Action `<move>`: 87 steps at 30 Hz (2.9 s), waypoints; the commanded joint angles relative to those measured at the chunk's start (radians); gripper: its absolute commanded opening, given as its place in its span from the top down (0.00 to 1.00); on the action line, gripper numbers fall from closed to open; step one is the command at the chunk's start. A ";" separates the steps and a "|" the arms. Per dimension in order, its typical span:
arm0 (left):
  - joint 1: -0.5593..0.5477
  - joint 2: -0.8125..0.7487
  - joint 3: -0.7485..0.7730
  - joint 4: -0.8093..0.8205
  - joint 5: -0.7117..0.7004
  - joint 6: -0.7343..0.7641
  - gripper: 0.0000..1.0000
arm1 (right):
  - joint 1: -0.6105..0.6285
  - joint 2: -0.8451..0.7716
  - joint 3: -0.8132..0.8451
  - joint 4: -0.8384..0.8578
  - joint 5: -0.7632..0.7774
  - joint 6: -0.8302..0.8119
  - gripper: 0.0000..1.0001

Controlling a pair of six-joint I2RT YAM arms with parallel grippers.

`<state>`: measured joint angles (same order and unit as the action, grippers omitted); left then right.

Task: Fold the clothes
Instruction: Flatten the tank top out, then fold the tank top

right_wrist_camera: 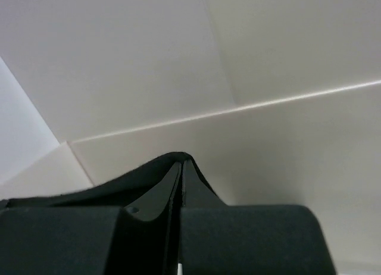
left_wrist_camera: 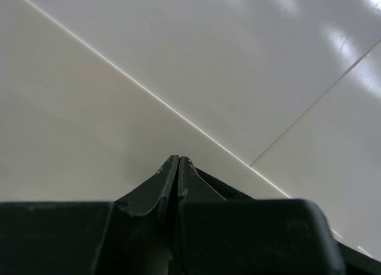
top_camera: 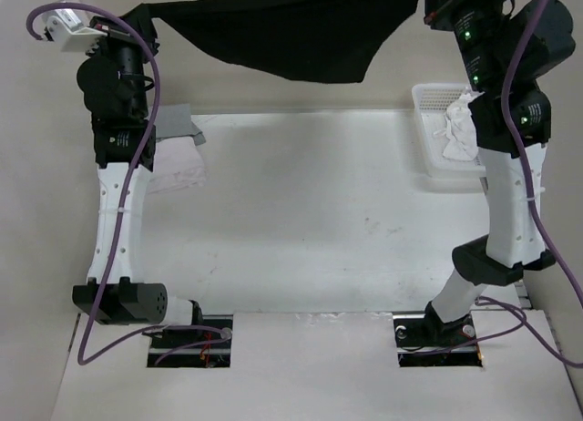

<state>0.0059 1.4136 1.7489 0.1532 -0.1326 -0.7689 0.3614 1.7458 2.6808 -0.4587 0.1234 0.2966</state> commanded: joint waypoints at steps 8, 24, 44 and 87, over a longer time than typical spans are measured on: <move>-0.023 -0.246 -0.498 0.106 -0.024 -0.010 1.00 | 0.017 -0.406 -0.923 0.173 0.064 -0.033 1.00; -0.171 -1.202 -1.273 -0.574 -0.127 -0.090 1.00 | 0.792 -1.362 -2.176 -0.139 0.277 0.741 1.00; -0.226 -0.710 -1.221 -0.129 -0.288 -0.112 0.99 | 0.519 -1.050 -2.067 0.155 0.295 0.453 1.00; -0.183 0.116 -1.066 0.270 -0.158 -0.078 0.53 | -0.031 -0.281 -1.996 0.772 -0.015 0.449 0.90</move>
<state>-0.1902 1.5543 0.7784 0.3801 -0.3065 -0.8104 0.3172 1.5192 0.7959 0.2138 0.0727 0.6792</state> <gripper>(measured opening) 0.464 0.085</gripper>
